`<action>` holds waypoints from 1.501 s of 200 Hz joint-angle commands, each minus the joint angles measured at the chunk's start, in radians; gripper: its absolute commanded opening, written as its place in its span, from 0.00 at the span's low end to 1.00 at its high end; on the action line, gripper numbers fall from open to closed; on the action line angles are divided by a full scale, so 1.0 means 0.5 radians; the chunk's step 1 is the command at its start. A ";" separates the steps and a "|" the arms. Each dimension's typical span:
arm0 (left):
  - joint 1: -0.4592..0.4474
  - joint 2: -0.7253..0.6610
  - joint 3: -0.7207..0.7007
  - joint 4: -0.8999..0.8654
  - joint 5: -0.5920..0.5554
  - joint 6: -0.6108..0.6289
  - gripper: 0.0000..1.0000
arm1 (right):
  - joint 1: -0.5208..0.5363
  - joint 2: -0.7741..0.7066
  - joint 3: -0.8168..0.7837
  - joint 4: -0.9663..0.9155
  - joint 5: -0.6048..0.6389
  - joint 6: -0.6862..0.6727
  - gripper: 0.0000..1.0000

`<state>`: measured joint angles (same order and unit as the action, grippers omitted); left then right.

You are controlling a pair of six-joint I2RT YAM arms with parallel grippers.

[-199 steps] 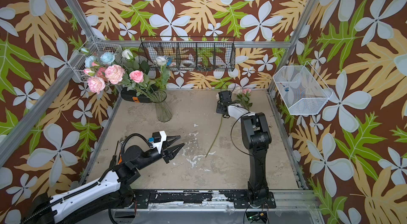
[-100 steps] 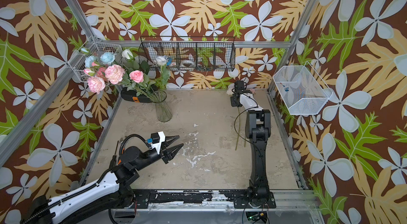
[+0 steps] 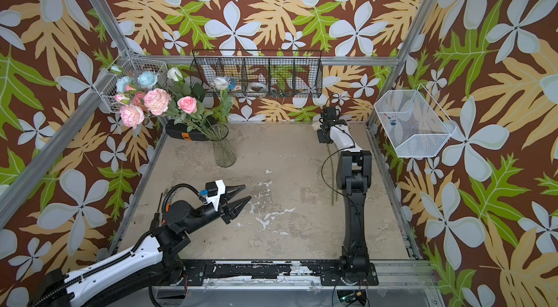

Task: Pick out pink flowers from the vase
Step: Move the flower to the center of the board, then pick up the flower from the vase.

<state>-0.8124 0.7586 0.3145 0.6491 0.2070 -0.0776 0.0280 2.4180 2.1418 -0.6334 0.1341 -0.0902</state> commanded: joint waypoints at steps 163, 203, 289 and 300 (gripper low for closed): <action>0.731 -0.474 0.221 -0.336 -1.447 -0.344 0.57 | 0.961 -1.709 -1.762 2.197 -1.590 0.511 0.41; 0.970 -0.347 0.101 -0.482 -1.094 -0.767 0.57 | 1.189 -1.326 -1.351 2.147 -1.608 0.370 0.43; 0.973 -0.300 -0.069 -0.561 -0.584 -0.927 0.61 | 1.359 -0.454 -0.267 1.727 -1.610 0.230 0.48; 0.976 -0.283 -0.053 -0.562 -0.565 -0.901 0.61 | 1.374 -0.395 -0.202 1.699 -1.601 0.217 0.48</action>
<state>-0.3275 0.6014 0.2707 0.3683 -0.1402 -0.5301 0.7044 2.1712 1.9686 0.2836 -0.6727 0.0467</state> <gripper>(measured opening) 0.612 0.478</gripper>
